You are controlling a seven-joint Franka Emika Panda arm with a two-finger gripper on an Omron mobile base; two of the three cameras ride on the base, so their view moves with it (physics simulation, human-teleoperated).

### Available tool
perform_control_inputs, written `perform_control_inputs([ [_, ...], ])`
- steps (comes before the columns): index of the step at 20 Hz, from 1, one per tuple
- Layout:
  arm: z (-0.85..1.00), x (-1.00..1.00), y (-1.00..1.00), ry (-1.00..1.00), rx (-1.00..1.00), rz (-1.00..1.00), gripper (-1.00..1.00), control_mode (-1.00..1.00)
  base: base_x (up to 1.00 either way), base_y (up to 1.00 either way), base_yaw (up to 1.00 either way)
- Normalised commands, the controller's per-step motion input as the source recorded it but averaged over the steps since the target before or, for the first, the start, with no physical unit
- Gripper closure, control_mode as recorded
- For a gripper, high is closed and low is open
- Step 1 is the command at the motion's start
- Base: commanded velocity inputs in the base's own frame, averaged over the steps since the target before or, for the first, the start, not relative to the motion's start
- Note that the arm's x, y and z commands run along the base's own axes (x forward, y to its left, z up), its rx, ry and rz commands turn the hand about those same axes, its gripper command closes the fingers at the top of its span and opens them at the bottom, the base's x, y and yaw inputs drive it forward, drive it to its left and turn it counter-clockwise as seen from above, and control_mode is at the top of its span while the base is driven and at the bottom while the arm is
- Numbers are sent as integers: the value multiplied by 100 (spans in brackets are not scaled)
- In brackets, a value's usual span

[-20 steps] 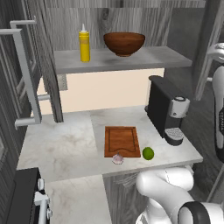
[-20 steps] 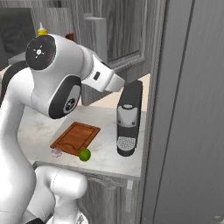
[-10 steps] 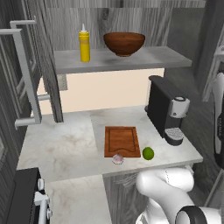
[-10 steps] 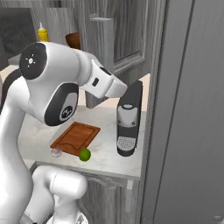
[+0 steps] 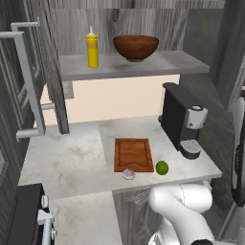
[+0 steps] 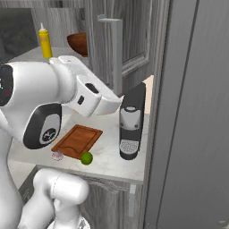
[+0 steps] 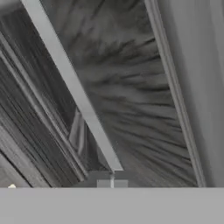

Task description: Open the cabinet. Place the bowl and condiment on the counter. Then place the lime and garlic on the cutting board.

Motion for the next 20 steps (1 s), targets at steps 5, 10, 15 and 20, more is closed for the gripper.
perform_control_inputs([
  [5, 1, -49, 100, -1, -9, 0, -100, -100, 0, 0, 0],
  [10, 12, -6, 84, -2, -7, 0, -100, -100, 0, 0, 0],
  [15, 15, 0, 30, 4, -8, 0, -100, -100, 0, 0, 0],
  [20, 14, 0, -3, 45, -8, -1, -100, -100, 0, 0, 0],
])
